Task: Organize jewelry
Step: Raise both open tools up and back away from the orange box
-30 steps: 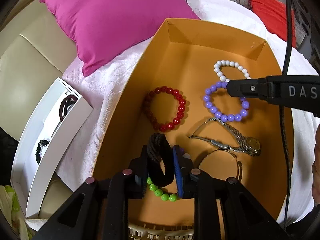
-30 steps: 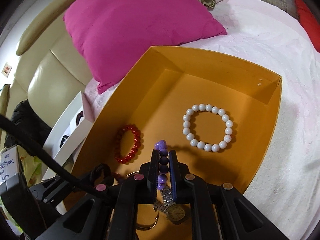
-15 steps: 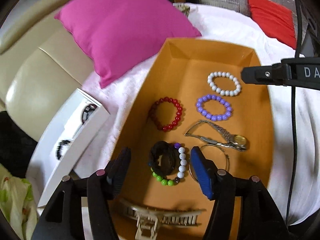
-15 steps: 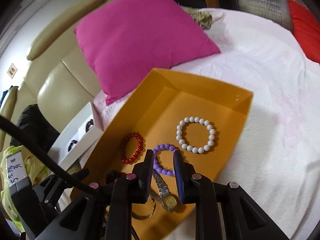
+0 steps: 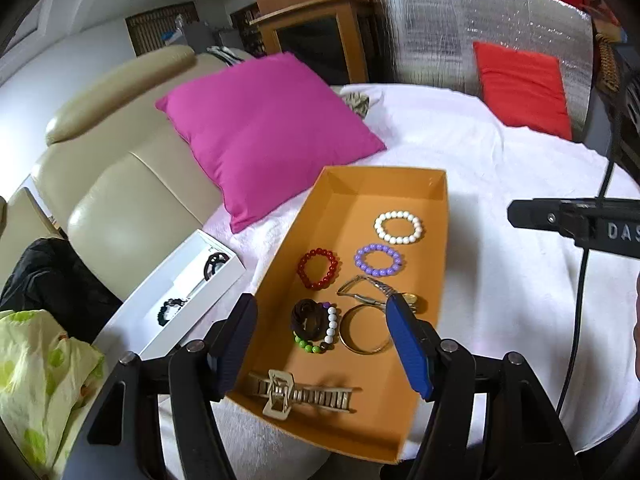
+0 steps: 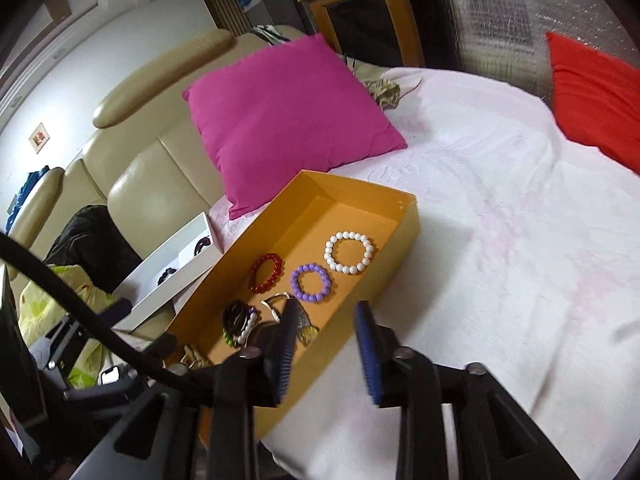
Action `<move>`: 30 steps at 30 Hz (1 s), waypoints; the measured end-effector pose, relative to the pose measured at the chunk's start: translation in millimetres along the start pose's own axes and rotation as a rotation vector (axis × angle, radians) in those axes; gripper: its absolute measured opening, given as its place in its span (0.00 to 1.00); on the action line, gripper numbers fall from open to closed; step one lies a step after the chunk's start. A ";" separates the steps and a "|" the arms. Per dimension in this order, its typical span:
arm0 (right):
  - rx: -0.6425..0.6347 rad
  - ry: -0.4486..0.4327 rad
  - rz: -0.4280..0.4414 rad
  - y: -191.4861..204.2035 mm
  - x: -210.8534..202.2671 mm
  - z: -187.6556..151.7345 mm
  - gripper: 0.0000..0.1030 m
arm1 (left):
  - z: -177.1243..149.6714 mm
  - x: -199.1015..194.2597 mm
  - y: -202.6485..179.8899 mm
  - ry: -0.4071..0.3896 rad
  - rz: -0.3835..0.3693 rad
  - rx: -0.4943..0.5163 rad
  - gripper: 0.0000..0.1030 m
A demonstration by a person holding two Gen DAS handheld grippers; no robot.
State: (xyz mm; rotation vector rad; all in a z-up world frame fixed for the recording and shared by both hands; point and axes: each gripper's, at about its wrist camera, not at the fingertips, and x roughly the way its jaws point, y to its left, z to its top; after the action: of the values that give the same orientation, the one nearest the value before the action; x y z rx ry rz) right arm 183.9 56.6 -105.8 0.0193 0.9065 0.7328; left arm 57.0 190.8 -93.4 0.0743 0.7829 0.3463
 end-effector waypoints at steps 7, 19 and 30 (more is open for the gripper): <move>-0.025 -0.058 0.007 2.2 -48.1 -21.1 0.38 | -4.8 -44.6 -8.5 -0.068 0.018 0.027 0.66; -0.087 -0.131 0.013 37.4 -108.2 -52.8 0.38 | -13.6 -108.8 1.5 -0.169 0.074 -0.042 0.86; -0.160 -0.236 -0.062 83.9 -154.3 -78.4 0.45 | -17.6 -154.3 10.6 -0.247 0.200 -0.080 0.88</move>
State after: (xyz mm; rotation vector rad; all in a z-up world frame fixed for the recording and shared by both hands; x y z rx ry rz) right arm 18.8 8.0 -20.0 -0.0628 0.6193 0.7266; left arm -59.4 148.4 0.8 0.1182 0.5170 0.5467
